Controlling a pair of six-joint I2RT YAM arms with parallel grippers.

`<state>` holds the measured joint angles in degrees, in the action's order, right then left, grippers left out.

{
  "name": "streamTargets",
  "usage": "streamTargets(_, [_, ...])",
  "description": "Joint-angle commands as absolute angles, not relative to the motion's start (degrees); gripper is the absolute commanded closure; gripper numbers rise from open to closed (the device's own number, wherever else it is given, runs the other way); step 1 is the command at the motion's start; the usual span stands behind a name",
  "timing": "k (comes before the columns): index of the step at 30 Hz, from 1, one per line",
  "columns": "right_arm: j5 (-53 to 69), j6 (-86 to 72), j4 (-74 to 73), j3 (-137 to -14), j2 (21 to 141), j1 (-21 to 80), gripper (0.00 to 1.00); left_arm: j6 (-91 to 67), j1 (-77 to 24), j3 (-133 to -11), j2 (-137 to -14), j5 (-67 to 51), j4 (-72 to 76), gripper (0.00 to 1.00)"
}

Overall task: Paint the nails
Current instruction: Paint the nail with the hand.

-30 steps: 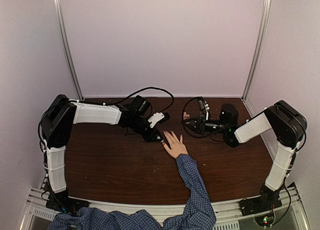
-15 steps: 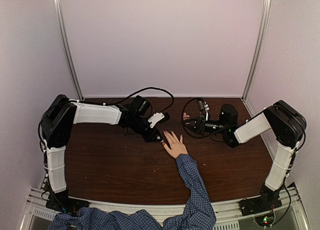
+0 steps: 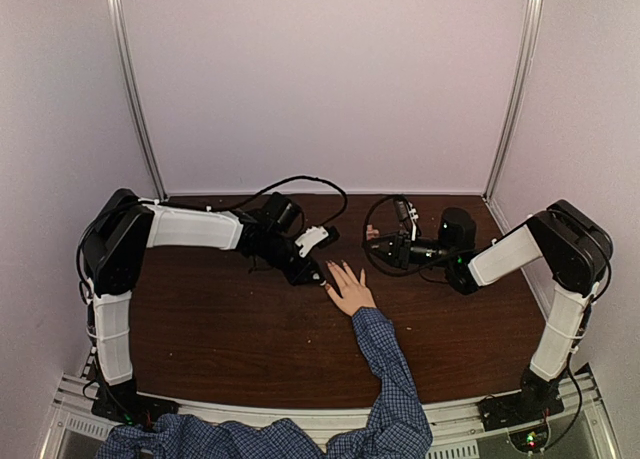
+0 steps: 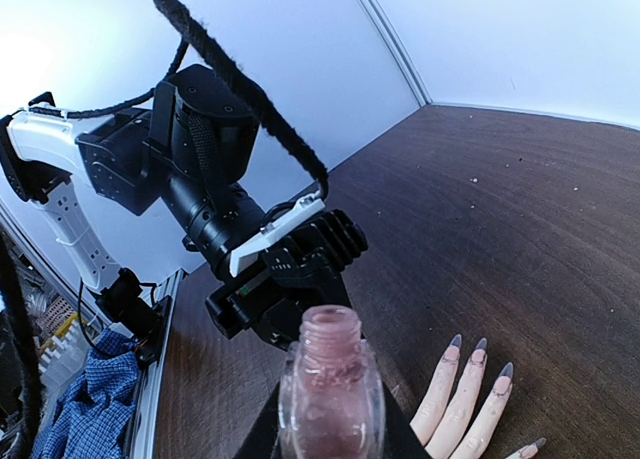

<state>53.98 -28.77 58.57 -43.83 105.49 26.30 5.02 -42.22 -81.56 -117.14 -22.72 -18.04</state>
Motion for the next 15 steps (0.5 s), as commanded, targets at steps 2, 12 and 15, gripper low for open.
streamTargets(2, [54.40, -29.06, 60.89, -43.68, 105.91, 25.87, 1.00, 5.12, -42.30, -80.86, -116.19, -21.91, -17.05, 1.00])
streamTargets(12, [54.40, -29.03, 60.99, -43.68, 105.95, 25.90, 1.00, 4.11, -41.71, -80.86, -116.15, -20.71, -16.04, 1.00])
streamTargets(15, [54.40, -29.07, 61.00, -43.68, 105.86, 25.92, 1.00, 3.73, -41.53, -80.95, -116.18, -20.02, -15.67, 1.00])
